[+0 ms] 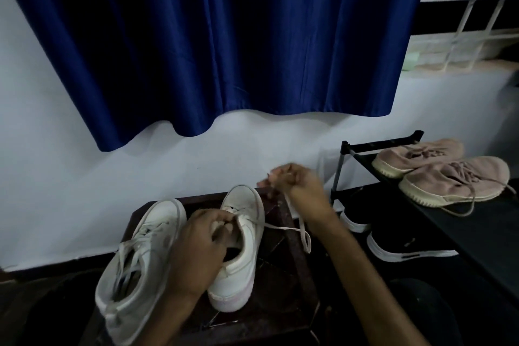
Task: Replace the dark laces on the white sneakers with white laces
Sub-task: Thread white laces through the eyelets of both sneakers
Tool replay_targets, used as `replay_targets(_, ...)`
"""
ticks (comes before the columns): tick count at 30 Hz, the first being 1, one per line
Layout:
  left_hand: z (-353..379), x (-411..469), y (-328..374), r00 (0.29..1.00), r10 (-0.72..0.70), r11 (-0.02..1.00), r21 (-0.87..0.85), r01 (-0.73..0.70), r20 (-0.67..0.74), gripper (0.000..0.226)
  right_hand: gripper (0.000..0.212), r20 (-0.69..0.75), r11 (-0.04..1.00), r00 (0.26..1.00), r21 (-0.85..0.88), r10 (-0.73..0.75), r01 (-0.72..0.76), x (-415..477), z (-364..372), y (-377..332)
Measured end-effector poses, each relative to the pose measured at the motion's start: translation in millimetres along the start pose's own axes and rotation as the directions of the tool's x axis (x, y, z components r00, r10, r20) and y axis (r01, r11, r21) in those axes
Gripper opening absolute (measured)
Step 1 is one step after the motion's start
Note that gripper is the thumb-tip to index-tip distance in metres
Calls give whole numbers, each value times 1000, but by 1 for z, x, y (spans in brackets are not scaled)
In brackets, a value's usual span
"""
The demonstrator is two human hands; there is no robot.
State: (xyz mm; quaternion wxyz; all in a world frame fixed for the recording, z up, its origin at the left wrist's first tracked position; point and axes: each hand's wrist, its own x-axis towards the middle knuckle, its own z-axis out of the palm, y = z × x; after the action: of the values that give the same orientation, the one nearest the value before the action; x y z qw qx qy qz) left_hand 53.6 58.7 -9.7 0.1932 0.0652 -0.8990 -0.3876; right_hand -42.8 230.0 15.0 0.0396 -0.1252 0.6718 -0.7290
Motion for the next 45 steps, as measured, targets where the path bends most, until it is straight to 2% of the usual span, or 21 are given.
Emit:
replay_targets(1,-1,0,-2,1000,2,1000,19,-2,-14,26,9,5,1000,1000,0,-31,31,5,-2,-24)
replay_targets(3,-4,0,-4,996,-14,1000,7,15,-84,20,13,5,989,990,-29,-144,144,21,-5,-74)
replay_targets(5,-6,-1,-6,983,-62,998,-22,60,-170,17,7,-5,960,960,5,-280,280,38,-5,-123)
replay_targets(7,-7,-2,-8,971,-114,993,-52,105,-211,20,3,-74,913,917,96,-392,397,53,-3,-166)
replay_targets(10,-11,-2,-8,975,-174,984,-63,166,-141,23,1,-122,820,829,123,-546,559,66,0,-222)
replay_targets(12,-12,-1,-10,980,-166,986,-47,162,-110,28,4,-90,800,799,37,-594,599,67,7,-239)
replay_targets(15,-13,2,-15,986,-135,990,-59,130,-97,31,4,109,820,854,-242,-508,519,65,32,-205)
replay_targets(18,-13,3,-17,977,-205,961,-197,192,-49,41,4,351,806,910,-459,-222,374,50,50,-118)
replay_targets(20,-14,4,-20,967,-255,927,-287,241,-13,46,4,421,774,906,-556,-53,303,34,52,-63)
replay_targets(23,-14,8,-24,947,-314,863,-396,312,62,43,5,424,727,905,-631,31,271,18,49,-21)
replay_targets(26,-14,8,-25,939,-330,830,-444,337,96,37,10,418,712,906,-655,63,253,10,51,-9)
replay_targets(29,-14,7,-27,934,-342,803,-483,349,107,35,23,386,621,919,-741,81,256,7,53,-3)
replay_targets(32,-13,8,-29,932,-341,782,-512,355,124,25,28,373,571,926,-775,67,271,9,53,-1)
replay_targets(37,-13,8,-31,926,-359,765,-533,362,115,22,13,430,422,902,-810,-44,407,-2,62,-1)
replay_targets(40,-9,3,-31,923,-371,757,-541,366,104,26,11,437,389,896,-814,-77,431,-6,60,-4)
replay_targets(43,1,-4,-29,952,-301,813,-506,288,58,19,13,481,257,865,-826,-146,502,-14,57,-5)
replay_targets(45,7,-5,-28,958,-283,816,-516,262,40,15,14,481,257,862,-823,-163,507,-16,53,-2)
